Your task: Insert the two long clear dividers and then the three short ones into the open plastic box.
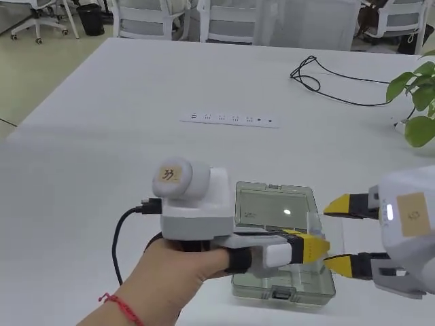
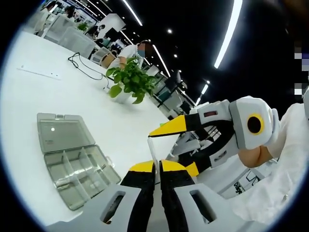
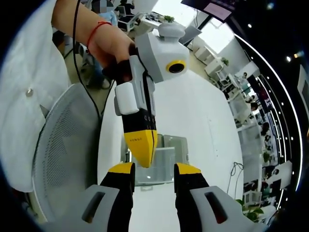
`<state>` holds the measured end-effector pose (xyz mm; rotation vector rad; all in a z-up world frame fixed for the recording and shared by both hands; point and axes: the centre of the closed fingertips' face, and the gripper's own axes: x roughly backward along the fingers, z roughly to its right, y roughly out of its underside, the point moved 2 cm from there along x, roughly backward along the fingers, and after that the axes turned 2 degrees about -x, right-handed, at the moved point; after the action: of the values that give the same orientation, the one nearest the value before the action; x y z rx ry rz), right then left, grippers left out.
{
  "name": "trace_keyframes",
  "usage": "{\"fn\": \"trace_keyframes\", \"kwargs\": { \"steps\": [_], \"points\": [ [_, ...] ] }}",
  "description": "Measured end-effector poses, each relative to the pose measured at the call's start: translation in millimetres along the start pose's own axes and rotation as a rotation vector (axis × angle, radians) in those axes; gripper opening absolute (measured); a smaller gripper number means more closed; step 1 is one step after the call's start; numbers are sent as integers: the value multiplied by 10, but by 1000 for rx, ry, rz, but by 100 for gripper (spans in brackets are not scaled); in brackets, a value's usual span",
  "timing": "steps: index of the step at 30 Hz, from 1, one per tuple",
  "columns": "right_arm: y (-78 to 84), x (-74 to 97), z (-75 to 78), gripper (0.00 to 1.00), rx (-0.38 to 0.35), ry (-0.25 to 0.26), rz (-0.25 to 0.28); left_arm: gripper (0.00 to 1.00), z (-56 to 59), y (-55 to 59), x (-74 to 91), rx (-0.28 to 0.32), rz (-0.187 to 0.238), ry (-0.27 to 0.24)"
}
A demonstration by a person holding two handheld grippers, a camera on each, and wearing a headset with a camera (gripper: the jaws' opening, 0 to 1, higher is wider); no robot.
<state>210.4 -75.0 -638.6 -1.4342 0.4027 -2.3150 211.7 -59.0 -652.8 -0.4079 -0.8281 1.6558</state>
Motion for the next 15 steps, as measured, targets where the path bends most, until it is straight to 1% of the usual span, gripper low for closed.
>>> {"fn": "trace_keyframes", "kwargs": {
  "steps": [3, 4, 5, 7, 9, 10, 11, 12, 13, 14, 15],
  "points": [
    [-1, -3, 2, 34, 3, 1, 2, 0, -16, -4, 0, 2, 6, -6],
    [-3, -2, 9, 34, 1, 3, 4, 0, -31, 3, 3, -4, 2, -12],
    [-5, 7, 11, 34, 1, -4, 8, 0, -32, 5, 2, -16, 6, -10],
    [-13, 29, 25, 35, -12, -8, 22, 0, -24, 12, 5, -13, 0, -2],
    [-38, 66, 40, 36, -64, -28, 62, 0, -42, 17, 25, -67, -12, -13],
    [-45, 96, 71, 36, -100, -38, 87, 0, -47, 31, 35, -101, -25, -14],
    [-47, 118, 91, 36, -124, -50, 106, 0, -43, 41, 43, -125, -34, -9],
    [-52, 139, 106, 35, -152, -67, 126, 0, -32, 53, 48, -163, -44, 1],
    [-62, 174, 136, 34, -201, -96, 161, 0, -13, 78, 58, -235, -62, 15],
    [-73, 206, 160, 33, -233, -125, 193, 0, 4, 105, 65, -286, -79, 25],
    [-74, 227, 162, 32, -250, -154, 209, 0, 23, 122, 69, -323, -90, 37]
  ]
}}
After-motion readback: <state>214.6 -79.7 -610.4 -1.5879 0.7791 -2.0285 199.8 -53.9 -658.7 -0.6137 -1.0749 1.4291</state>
